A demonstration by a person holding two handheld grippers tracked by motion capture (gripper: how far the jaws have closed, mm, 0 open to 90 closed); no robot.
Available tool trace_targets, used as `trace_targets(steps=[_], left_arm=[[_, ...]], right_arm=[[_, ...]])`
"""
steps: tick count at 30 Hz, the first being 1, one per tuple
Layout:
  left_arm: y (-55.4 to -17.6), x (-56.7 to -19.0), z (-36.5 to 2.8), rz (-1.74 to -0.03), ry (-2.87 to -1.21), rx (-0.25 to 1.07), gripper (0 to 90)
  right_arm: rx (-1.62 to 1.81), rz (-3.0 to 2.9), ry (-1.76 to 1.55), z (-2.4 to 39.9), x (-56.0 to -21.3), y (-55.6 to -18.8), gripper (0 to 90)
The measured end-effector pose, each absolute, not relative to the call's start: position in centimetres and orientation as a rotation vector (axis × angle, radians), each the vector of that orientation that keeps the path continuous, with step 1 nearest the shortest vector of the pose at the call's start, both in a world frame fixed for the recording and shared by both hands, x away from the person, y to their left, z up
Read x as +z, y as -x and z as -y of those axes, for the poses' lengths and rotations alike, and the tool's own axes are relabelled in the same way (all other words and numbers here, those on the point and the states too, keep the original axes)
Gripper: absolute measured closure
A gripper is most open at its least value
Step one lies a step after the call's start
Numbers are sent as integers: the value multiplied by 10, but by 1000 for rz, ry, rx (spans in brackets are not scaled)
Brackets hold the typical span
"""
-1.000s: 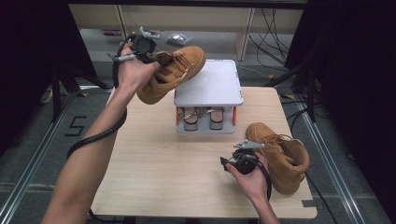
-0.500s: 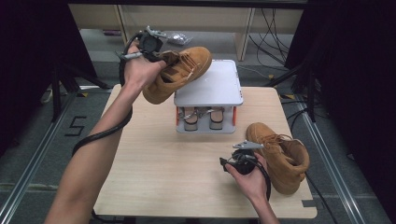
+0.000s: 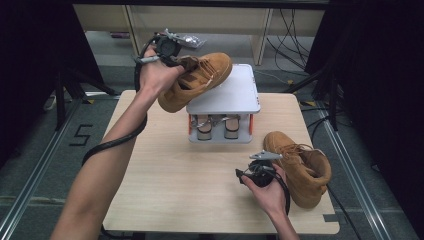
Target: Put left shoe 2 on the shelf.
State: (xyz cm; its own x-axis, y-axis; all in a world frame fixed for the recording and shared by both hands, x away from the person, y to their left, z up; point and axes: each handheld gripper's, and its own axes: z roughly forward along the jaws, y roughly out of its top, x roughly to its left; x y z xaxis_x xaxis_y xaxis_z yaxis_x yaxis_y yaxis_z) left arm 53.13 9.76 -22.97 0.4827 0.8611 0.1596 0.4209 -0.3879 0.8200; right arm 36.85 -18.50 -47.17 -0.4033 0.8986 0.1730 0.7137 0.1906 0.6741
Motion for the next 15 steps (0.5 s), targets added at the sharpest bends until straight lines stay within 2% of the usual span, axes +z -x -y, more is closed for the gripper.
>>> trace_targets(steps=[15], left_arm=[[-538,-233,-86,-1061,-2019,749,833]], right_arm=[[1012,-2226,-1504,187,-472,-369,448]])
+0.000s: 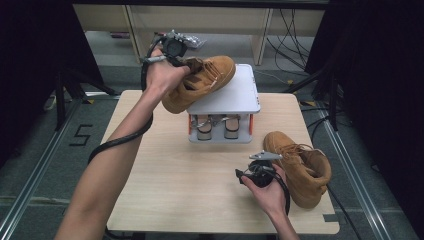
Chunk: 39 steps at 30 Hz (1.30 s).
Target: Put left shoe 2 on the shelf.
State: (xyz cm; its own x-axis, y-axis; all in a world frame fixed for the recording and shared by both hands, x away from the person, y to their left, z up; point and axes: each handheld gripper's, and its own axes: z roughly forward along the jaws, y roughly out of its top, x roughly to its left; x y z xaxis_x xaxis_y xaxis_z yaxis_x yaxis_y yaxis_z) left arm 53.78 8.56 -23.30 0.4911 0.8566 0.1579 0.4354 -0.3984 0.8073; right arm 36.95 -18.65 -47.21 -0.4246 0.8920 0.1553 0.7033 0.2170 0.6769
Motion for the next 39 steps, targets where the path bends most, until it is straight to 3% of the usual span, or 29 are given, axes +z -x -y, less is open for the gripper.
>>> trace_targets(steps=[39], left_arm=[[-578,-241,-119,-1168,-2037,800,717]], right_arm=[[1010,-2232,-1502,185,-475,-370,443]])
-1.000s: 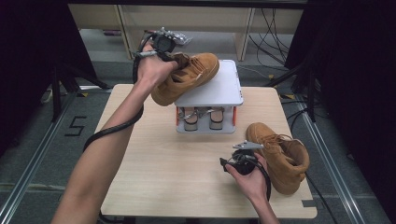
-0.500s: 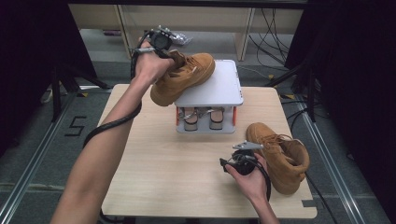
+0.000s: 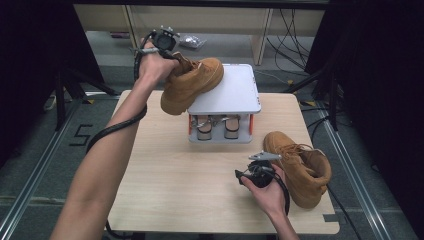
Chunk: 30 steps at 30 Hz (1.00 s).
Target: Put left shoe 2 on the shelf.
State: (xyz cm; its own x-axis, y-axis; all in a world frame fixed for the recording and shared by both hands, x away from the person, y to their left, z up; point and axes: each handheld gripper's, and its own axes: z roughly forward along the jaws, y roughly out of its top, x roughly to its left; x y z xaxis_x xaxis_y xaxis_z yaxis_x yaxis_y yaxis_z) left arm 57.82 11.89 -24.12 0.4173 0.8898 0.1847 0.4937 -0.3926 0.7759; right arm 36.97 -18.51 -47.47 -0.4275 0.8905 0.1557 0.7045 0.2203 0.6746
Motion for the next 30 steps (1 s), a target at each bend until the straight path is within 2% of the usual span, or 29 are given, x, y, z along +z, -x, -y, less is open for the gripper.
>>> trace_targets(steps=[17,30], left_arm=[[-580,-241,-130,-1176,-1975,797,573],[-578,-239,-135,-1178,-1949,784,516]], right_arm=[[984,-2243,-1486,185,-475,-370,442],[979,-2249,-1484,184,-474,-370,440]])
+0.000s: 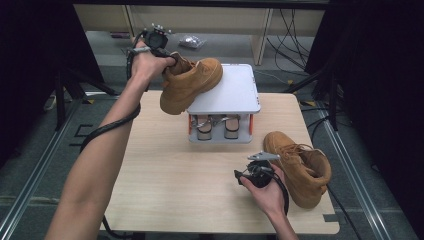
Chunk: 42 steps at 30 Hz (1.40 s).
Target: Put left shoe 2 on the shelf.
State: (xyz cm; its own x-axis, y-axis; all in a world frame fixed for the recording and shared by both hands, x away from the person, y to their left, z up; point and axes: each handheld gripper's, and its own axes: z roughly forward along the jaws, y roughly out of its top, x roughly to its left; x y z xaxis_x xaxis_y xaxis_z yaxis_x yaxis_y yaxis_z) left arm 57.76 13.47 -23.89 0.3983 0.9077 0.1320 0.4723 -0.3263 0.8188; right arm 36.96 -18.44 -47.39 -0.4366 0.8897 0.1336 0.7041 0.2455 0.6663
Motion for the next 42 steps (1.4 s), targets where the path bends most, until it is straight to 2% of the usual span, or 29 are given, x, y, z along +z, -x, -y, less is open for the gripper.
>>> trace_targets(steps=[9,22,29,38,42], left_arm=[[-574,-233,-132,-1169,-1914,774,484],[-566,-224,-131,-1149,-1888,788,530],[-556,-218,-140,-1140,-1846,773,639],[-536,-209,-155,-1125,-1745,751,841],[-528,-212,-165,-1113,-1735,773,892]], right_arm=[[992,-2245,-1492,183,-475,-370,439],[978,-2251,-1489,184,-474,-369,439],[993,-2239,-1499,183,-475,-369,439],[970,-2248,-1494,183,-475,-369,439],[986,-2232,-1522,182,-475,-368,442]])
